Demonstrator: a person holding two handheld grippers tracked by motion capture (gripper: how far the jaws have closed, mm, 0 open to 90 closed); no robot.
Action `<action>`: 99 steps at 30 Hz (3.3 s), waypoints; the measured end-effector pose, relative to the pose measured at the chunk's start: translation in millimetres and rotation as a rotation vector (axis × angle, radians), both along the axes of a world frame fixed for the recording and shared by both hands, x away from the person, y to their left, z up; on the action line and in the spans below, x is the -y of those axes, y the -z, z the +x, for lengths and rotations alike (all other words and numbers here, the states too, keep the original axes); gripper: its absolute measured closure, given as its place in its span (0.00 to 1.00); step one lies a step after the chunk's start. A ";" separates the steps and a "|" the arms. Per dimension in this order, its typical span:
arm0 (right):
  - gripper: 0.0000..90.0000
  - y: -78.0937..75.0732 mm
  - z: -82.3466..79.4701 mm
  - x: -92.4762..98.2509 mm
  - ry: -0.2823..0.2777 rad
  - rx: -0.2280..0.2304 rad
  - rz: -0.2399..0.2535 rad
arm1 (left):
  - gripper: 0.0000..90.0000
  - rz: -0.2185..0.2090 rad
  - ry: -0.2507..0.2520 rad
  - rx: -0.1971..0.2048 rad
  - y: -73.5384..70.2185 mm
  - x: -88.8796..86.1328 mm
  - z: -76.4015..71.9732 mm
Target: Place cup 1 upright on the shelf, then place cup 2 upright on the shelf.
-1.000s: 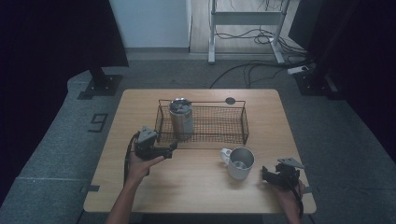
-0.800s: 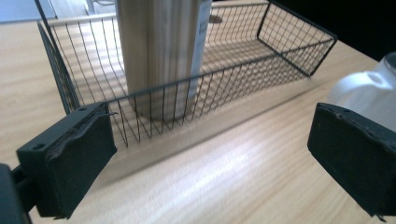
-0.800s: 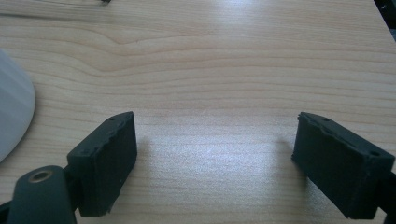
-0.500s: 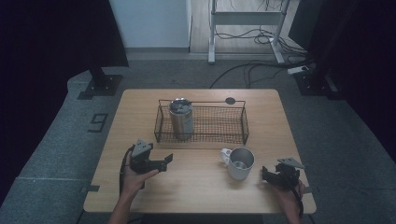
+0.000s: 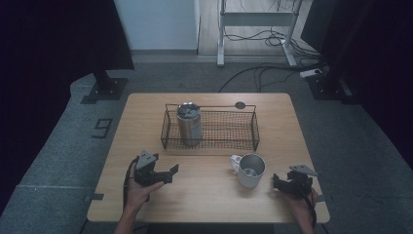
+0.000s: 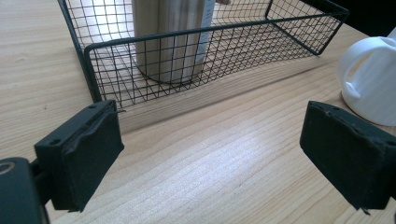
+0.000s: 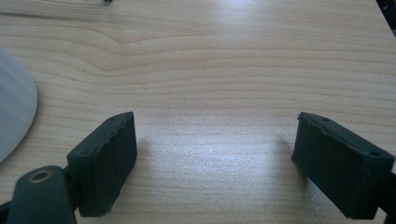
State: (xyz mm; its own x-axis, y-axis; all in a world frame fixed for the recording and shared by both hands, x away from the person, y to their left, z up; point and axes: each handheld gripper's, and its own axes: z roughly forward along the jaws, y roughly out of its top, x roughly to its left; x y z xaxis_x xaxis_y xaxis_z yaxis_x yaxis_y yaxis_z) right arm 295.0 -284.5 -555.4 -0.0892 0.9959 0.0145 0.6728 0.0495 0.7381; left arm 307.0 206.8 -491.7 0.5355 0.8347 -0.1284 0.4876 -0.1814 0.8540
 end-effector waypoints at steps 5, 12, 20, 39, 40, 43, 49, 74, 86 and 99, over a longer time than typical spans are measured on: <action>0.17 -0.5 -4.0 2.0 -0.011 0.009 0.008 | 0.05 -0.003 0.029 -0.026 1.4 2.5 -0.2; 0.17 -10.4 -13.5 7.1 -0.026 0.063 0.051 | 0.06 -0.003 0.031 -0.035 3.3 5.1 -0.7; 0.17 -25.0 -23.8 -4.4 -0.096 0.110 0.062 | 0.07 0.004 0.033 -0.050 4.2 7.3 -0.7; 0.15 -49.7 -38.4 -36.6 -0.257 0.171 0.174 | 0.08 0.021 0.027 -0.100 9.9 8.8 1.8; 0.15 -50.4 -38.8 -37.6 -0.263 0.172 0.174 | 0.08 0.025 0.026 -0.102 9.9 8.9 1.6; 0.15 -51.6 -39.2 -39.0 -0.273 0.176 0.186 | 0.08 0.031 0.026 -0.103 10.7 9.2 1.4; 0.14 -53.6 -39.3 -45.5 -0.303 0.179 0.200 | 0.08 0.039 0.030 -0.121 13.1 10.6 2.2; 0.05 -57.0 -17.3 -80.1 -0.366 0.171 0.166 | 0.10 0.044 0.030 -0.138 16.7 15.6 3.7; 0.01 -52.8 1.2 -95.4 -0.364 0.158 0.140 | 0.11 0.032 0.033 -0.128 14.4 16.7 2.1; 0.05 -44.2 11.9 -102.7 -0.370 0.159 0.096 | 0.12 0.030 0.031 -0.132 16.0 15.0 2.5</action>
State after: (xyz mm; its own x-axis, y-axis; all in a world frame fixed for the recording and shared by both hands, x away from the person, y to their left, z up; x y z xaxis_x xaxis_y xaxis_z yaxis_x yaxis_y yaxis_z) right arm 306.9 -181.8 -511.2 -0.4496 0.8910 0.0631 0.4999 0.1925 0.8444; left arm 309.5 191.8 -507.7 0.5409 0.8228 -0.1744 0.5888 -0.2224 0.7770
